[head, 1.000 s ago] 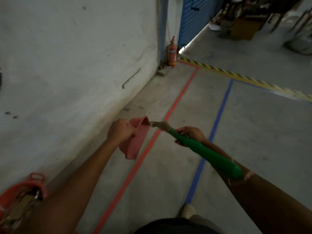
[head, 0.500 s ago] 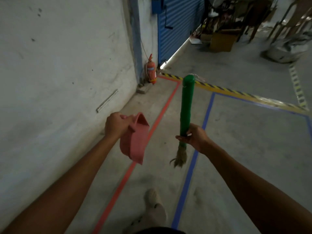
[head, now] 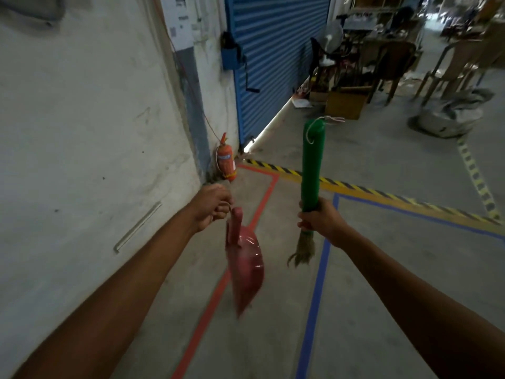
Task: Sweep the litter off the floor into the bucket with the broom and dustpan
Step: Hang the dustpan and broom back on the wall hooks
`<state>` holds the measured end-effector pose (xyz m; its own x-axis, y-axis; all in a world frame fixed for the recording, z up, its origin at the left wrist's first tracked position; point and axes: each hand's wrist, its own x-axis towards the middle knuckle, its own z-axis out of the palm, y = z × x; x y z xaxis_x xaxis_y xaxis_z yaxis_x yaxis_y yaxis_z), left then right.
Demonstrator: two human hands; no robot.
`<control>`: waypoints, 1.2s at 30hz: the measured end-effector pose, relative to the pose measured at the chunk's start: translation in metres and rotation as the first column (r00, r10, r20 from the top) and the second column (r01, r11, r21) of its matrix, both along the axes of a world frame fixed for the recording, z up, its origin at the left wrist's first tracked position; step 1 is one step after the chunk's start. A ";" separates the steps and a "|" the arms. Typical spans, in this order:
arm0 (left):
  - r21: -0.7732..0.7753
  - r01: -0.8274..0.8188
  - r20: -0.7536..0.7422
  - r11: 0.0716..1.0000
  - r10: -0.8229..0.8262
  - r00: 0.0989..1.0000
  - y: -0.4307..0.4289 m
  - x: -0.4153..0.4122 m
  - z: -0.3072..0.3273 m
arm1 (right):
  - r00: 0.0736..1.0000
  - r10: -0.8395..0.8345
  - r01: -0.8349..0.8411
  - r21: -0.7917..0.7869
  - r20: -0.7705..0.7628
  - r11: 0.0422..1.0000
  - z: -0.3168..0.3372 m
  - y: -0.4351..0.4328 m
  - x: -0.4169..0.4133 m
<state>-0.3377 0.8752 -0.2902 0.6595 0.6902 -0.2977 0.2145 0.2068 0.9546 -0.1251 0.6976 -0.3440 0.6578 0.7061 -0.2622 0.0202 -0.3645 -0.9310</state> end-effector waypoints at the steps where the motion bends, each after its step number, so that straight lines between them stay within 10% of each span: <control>1: -0.022 -0.001 0.007 1.000 0.001 1.000 0.006 0.022 0.009 | 1.000 0.007 -0.007 0.004 0.003 1.000 0.006 0.009 0.021; 11: 0.313 -0.021 -0.033 0.950 0.033 0.999 0.070 0.220 0.064 | 0.980 0.154 -0.166 0.093 0.124 0.982 0.046 0.116 0.233; 22: 0.512 -0.389 -0.042 0.766 0.475 0.879 0.151 0.379 0.126 | 0.858 0.338 -0.409 0.117 0.387 0.905 0.128 0.243 0.413; 29: 0.683 -0.225 -0.103 0.695 0.397 0.912 0.226 0.463 0.162 | 0.750 0.366 -0.476 0.066 0.551 0.877 0.181 0.331 0.478; 36: 0.490 -0.364 0.139 0.792 0.341 0.930 0.360 0.503 0.216 | 0.645 0.312 -0.482 0.055 0.697 0.874 0.227 0.484 0.536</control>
